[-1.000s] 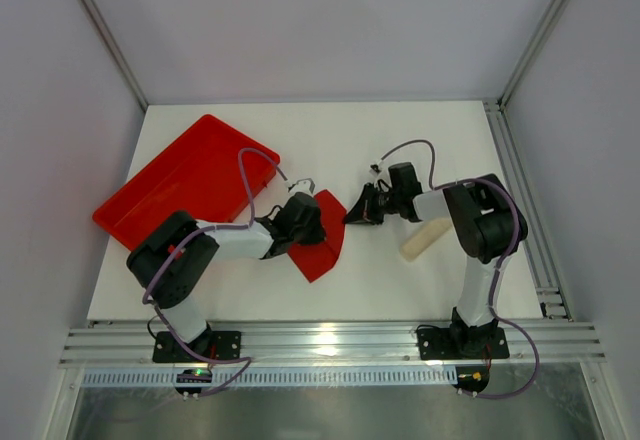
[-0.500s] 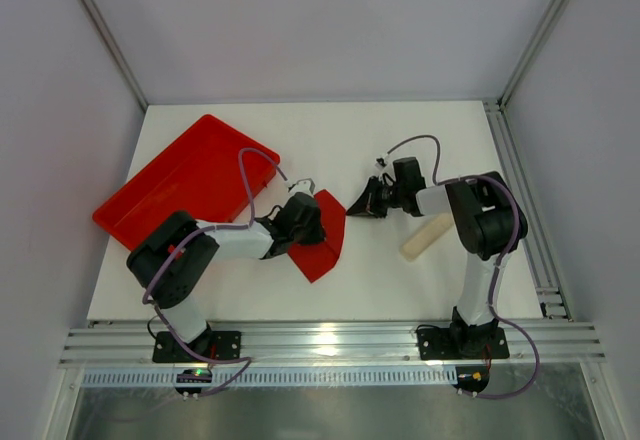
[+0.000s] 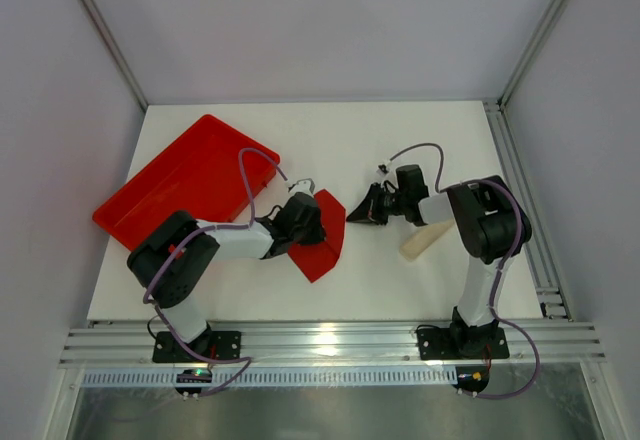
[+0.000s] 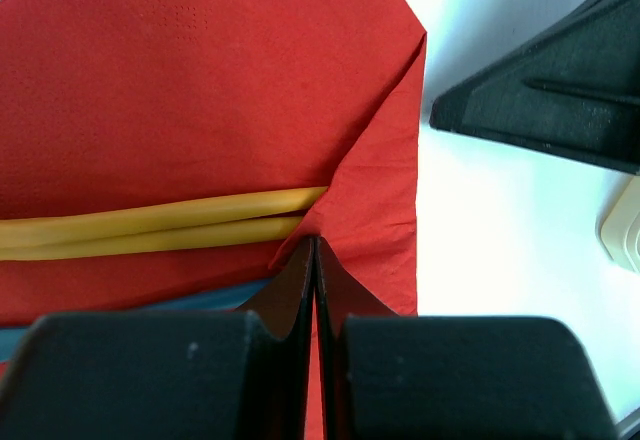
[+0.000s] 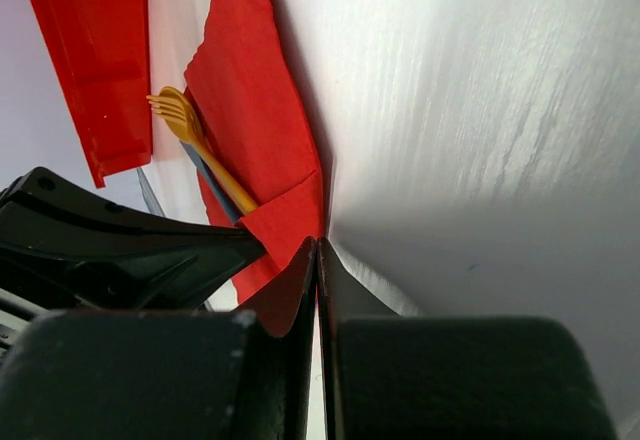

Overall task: Place the utensils on the paper napkin and roll it up
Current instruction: Roll the napkin at the center of the board.

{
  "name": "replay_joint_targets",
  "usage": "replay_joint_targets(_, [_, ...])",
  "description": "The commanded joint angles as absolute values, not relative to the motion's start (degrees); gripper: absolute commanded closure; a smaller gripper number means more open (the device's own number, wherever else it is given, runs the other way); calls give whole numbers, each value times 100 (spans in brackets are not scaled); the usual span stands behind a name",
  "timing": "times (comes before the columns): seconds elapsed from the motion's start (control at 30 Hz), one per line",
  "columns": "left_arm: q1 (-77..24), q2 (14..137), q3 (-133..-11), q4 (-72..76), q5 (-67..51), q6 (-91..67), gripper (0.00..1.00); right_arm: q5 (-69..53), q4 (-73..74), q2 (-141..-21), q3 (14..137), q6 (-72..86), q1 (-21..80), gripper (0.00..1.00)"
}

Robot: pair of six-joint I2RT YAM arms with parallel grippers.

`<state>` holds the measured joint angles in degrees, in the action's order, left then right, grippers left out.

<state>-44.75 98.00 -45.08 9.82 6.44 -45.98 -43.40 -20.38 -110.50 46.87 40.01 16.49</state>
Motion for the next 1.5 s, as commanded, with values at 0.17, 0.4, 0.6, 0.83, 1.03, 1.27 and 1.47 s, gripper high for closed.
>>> replay_joint_targets(0.17, [-4438,9861,-4588,967,721,-4456,100,-4526,-2777,-10713,4623,4166,1749,96])
replay_joint_targets(0.4, [-4438,9896,-4605,984,694,-4474,100,-4430,-2584,-11240,5106,4201,1767,96])
replay_joint_targets(0.6, [-4438,9905,-4605,993,677,-4474,100,-4166,-2215,-11496,5405,4069,1767,96])
replay_joint_targets(0.83, [-4438,9879,-4553,1019,686,-4500,100,-3938,-1925,-11453,5502,3920,1732,96])
replay_joint_targets(1.03, [-4438,9879,-4579,984,694,-4491,100,-4016,-1741,-10680,5283,3727,1749,96])
replay_joint_targets(1.27, [-4438,9888,-4588,993,650,-4526,100,-4447,-1494,-10081,4641,3603,2003,96])
replay_joint_targets(1.47, [-4438,9870,-4597,967,650,-4526,100,-4579,-1819,-10415,4544,3743,2346,96])
